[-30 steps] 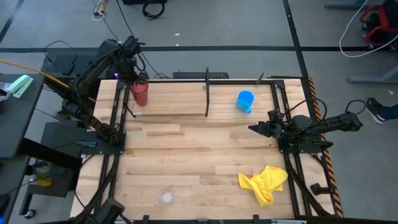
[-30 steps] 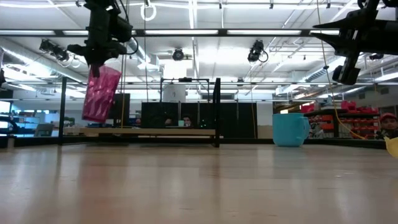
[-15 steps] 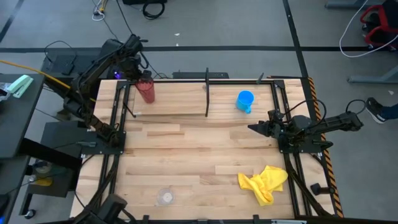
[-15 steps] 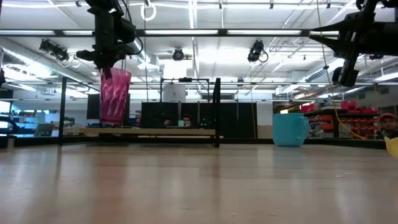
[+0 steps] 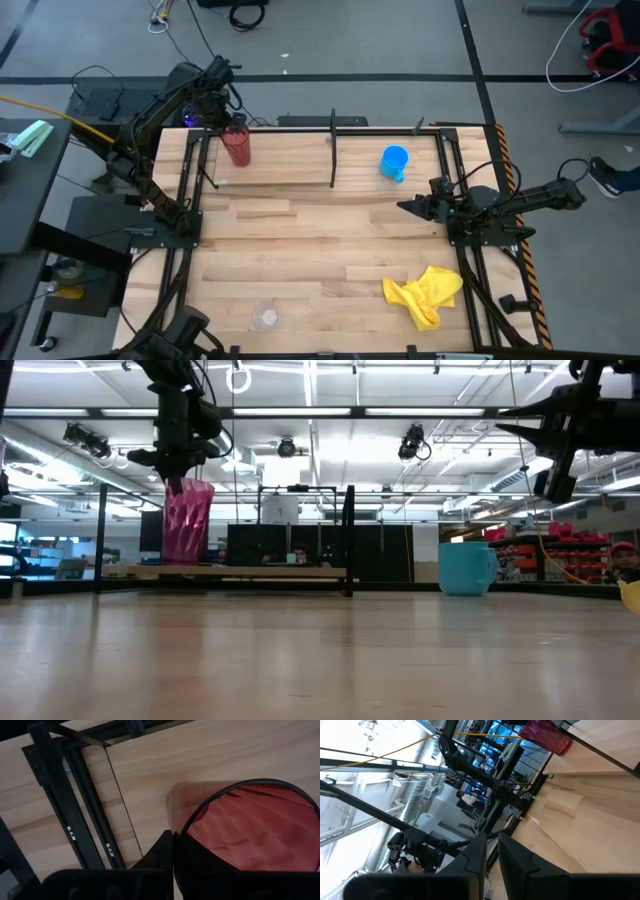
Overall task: Stack small to large cups/mugs on shelf
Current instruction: Put the red cup on the shelf
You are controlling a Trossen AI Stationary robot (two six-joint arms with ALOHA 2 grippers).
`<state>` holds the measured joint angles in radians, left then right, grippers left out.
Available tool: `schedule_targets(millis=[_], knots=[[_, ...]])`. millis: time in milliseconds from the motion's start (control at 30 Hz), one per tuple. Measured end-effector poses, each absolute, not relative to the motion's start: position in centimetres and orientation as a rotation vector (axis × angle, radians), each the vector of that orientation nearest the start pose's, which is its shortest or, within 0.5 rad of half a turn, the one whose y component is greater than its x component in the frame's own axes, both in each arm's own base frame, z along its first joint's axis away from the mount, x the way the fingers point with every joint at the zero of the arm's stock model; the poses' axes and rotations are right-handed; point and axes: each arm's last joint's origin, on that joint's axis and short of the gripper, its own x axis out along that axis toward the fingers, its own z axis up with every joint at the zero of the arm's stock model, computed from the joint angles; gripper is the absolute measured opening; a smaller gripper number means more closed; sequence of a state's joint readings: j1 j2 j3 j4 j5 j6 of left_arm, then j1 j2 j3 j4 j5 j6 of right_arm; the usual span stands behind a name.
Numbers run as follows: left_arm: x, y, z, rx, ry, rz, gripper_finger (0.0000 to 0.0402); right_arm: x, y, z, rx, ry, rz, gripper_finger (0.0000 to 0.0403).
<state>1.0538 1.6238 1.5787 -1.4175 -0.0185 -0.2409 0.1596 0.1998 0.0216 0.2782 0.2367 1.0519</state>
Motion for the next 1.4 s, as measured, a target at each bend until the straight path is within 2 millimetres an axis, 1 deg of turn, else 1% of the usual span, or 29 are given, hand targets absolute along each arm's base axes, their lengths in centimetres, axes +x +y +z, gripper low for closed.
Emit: schedule_targets(millis=[333, 567, 733, 1400], knots=[[13.9, 25.19, 31.96, -0.964, 1.272, 1.041, 0.0016, 10.88, 1.07, 18.04, 1.068, -0.122, -0.022, 0.0057], [13.9, 25.2, 31.95, -0.962, 1.273, 1.044, 0.0068, 10.88, 1.06, 18.04, 1.061, -0.122, -0.022, 0.0057], [13.89, 25.21, 31.95, -0.958, 1.274, 1.048, 0.0087, 10.88, 1.06, 18.03, 1.059, -0.121, -0.023, 0.0057], [13.9, 25.24, 32.05, -0.951, 1.261, 1.052, 0.0108, 10.88, 1.07, 18.03, 1.038, -0.121, -0.024, 0.0057]])
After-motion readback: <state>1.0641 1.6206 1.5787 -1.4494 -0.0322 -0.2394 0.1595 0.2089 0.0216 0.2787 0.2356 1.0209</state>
